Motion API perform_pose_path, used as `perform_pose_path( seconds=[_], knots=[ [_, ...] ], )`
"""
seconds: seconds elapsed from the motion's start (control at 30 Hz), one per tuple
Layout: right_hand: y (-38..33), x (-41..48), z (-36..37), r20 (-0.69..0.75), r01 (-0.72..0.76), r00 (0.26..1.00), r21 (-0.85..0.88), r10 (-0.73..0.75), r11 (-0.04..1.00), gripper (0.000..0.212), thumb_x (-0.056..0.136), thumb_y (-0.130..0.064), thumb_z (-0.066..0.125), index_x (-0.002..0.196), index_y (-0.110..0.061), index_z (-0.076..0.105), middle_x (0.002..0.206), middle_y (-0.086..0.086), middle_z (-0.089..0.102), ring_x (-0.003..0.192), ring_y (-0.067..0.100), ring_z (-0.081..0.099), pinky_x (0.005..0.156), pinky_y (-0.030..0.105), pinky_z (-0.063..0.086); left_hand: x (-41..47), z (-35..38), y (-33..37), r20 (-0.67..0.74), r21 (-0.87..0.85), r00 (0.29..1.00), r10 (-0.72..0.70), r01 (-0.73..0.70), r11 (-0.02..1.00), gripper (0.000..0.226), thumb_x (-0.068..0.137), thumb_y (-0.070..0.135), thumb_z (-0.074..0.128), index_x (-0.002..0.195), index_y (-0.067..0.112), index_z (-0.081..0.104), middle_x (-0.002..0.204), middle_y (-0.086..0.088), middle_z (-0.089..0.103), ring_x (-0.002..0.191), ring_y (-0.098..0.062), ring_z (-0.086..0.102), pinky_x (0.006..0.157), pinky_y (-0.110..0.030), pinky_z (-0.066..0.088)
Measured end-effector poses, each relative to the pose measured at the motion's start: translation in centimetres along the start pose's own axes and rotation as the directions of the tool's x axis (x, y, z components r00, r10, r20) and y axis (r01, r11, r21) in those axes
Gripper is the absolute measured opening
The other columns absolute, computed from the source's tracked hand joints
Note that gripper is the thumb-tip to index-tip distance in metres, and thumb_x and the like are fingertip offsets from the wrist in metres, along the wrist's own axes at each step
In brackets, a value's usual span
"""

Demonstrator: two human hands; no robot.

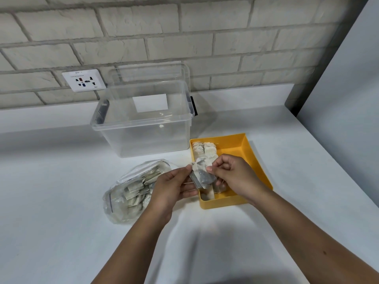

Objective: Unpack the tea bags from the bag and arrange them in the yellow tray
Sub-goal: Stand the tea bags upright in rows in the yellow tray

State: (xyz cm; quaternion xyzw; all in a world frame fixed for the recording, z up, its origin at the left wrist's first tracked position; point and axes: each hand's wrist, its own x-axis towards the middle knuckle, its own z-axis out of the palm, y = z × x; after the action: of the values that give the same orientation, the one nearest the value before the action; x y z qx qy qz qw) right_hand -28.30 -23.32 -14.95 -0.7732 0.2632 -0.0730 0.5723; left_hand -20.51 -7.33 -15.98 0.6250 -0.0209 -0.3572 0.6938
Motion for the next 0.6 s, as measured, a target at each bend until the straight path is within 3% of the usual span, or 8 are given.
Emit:
perform_pose_path(
  seconds=[0.13, 0.23, 0.33, 0.43, 0.6],
  knots=[
    [-0.1, 0.1, -0.8, -0.030, 0.020, 0.999, -0.043, -0.021, 0.999, 0.012, 0.087, -0.023, 0.071, 0.081, -0.017, 0.062, 0.070, 0.001, 0.066, 0.058, 0.013, 0.060, 0.055, 0.028, 0.049, -0.1, 0.0, 0.1, -0.008, -0.013, 1.000, 0.004, -0.004, 1.000, 0.021, 0.095, 0.019, 0.064, 0.100, 0.001, 0.074, 0.092, -0.017, 0.077, 0.072, -0.022, 0.074, 0.068, -0.030, 0.063],
    [-0.1, 0.6, -2.3, -0.059, 0.003, 0.998, 0.019, -0.002, 1.000, 0.012, 0.088, -0.019, 0.069, 0.082, -0.013, 0.060, 0.066, 0.002, 0.061, 0.057, 0.015, 0.058, 0.057, 0.029, 0.051, 0.0, 0.0, 0.0, -0.033, -0.025, 0.999, -0.007, 0.006, 1.000, 0.019, 0.096, 0.017, 0.064, 0.099, 0.001, 0.073, 0.091, -0.018, 0.076, 0.070, -0.023, 0.073, 0.065, -0.029, 0.062],
    [-0.1, 0.5, -1.6, 0.049, -0.088, 0.995, 0.108, 0.083, 0.990, 0.012, 0.091, -0.016, 0.065, 0.086, -0.009, 0.057, 0.065, 0.007, 0.065, 0.054, 0.018, 0.063, 0.054, 0.030, 0.055, 0.1, 0.5, -0.4, -0.039, -0.004, 0.999, -0.032, 0.032, 0.999, 0.020, 0.096, 0.018, 0.063, 0.099, 0.000, 0.072, 0.092, -0.018, 0.076, 0.074, -0.026, 0.075, 0.068, -0.031, 0.063],
    [0.5, 0.4, -0.6, 0.052, -0.105, 0.993, 0.044, 0.103, 0.993, 0.013, 0.092, -0.019, 0.065, 0.086, -0.011, 0.056, 0.064, 0.006, 0.066, 0.056, 0.024, 0.064, 0.057, 0.035, 0.055, 0.2, 1.0, -0.6, -0.057, 0.026, 0.998, -0.027, 0.028, 0.999, 0.020, 0.097, 0.018, 0.062, 0.100, -0.001, 0.071, 0.086, -0.015, 0.077, 0.070, -0.024, 0.075, 0.069, -0.033, 0.063],
    [1.5, 1.7, -3.2, -0.116, -0.046, 0.993, -0.121, 0.032, 0.992, 0.014, 0.085, -0.025, 0.072, 0.080, -0.019, 0.061, 0.076, 0.003, 0.064, 0.065, 0.016, 0.059, 0.061, 0.029, 0.048, 0.0, 0.2, 0.2, -0.066, 0.061, 0.998, 0.023, -0.019, 0.998, 0.018, 0.098, 0.014, 0.059, 0.099, 0.001, 0.071, 0.076, -0.008, 0.077, 0.061, -0.017, 0.073, 0.066, -0.032, 0.063]
  ],
)
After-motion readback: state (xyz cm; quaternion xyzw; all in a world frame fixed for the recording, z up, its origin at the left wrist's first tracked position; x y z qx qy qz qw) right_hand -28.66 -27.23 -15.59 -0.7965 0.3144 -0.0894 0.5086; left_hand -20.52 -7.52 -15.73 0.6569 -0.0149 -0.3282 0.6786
